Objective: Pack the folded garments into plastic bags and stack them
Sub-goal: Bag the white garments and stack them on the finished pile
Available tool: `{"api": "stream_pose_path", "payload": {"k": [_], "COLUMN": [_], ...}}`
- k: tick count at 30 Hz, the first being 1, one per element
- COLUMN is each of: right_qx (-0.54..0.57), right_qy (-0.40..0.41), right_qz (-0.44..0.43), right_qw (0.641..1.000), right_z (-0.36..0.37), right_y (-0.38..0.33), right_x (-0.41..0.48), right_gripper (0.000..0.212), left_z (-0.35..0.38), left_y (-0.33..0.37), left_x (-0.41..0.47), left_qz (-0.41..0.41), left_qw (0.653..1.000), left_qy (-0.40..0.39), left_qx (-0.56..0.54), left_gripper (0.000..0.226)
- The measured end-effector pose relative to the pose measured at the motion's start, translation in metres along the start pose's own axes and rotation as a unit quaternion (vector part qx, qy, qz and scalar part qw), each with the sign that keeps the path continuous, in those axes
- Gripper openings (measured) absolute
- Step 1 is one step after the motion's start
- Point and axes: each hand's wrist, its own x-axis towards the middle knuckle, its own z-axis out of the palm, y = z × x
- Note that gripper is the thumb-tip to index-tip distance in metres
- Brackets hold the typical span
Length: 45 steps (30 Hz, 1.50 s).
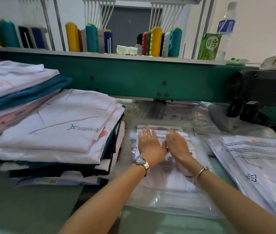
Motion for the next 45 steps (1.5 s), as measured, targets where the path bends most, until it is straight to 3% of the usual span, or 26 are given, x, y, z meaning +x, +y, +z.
{"api": "stream_pose_path", "payload": {"k": [2, 4, 7, 13, 18, 24, 27, 33, 36, 38, 41, 45], "right_qx": [0.192, 0.316, 0.375, 0.26, -0.007, -0.229, -0.242, -0.284, -0.346, -0.361, -0.366, -0.356], "right_qy": [-0.035, -0.076, -0.143, -0.186, -0.149, -0.141, -0.117, -0.071, -0.021, -0.006, 0.001, 0.012], "right_qz": [0.056, 0.095, 0.09, 0.049, -0.003, 0.03, 0.049, 0.106, 0.093, 0.093, 0.089, 0.101], "right_qw": [0.979, 0.941, 0.912, 0.946, 0.989, 0.963, 0.962, 0.95, 0.933, 0.928, 0.926, 0.929], "right_z": [0.001, 0.0, -0.003, -0.009, -0.03, -0.061, -0.077, -0.102, -0.11, -0.115, -0.117, -0.124], "right_y": [-0.022, -0.035, -0.044, -0.037, -0.008, 0.023, 0.031, 0.033, 0.033, 0.032, 0.032, 0.031], "right_x": [-0.014, -0.031, -0.058, -0.1, -0.123, -0.137, -0.146, -0.173, -0.184, -0.19, -0.195, -0.195], "right_gripper": [0.039, 0.042, 0.052, 0.067, 0.089, 0.067, 0.056, 0.061, 0.037, 0.028, 0.026, 0.026], "left_z": [-0.006, -0.011, -0.017, -0.015, -0.016, -0.022, -0.022, -0.015, -0.011, -0.01, -0.004, 0.011], "left_y": [0.003, 0.002, -0.006, -0.025, -0.045, -0.064, -0.068, -0.055, -0.029, -0.007, 0.028, 0.063], "left_x": [-0.021, -0.044, -0.077, -0.124, -0.143, -0.153, -0.159, -0.171, -0.18, -0.188, -0.196, -0.198], "left_qz": [0.05, 0.077, 0.079, 0.067, 0.061, 0.053, 0.048, 0.033, 0.126, 0.229, 0.374, 0.44], "left_qw": [0.998, 0.996, 0.995, 0.996, 0.996, 0.996, 0.998, 0.99, 0.98, 0.952, 0.897, 0.865], "left_qy": [-0.027, -0.032, -0.045, -0.063, -0.038, -0.017, -0.009, 0.083, 0.149, 0.201, 0.236, 0.24], "left_qx": [0.013, 0.034, 0.034, 0.016, 0.057, 0.067, 0.045, 0.106, 0.049, 0.014, 0.001, 0.031], "left_gripper": [0.069, 0.071, 0.069, 0.069, 0.06, 0.065, 0.068, 0.062, 0.056, 0.049, 0.038, 0.031]}}
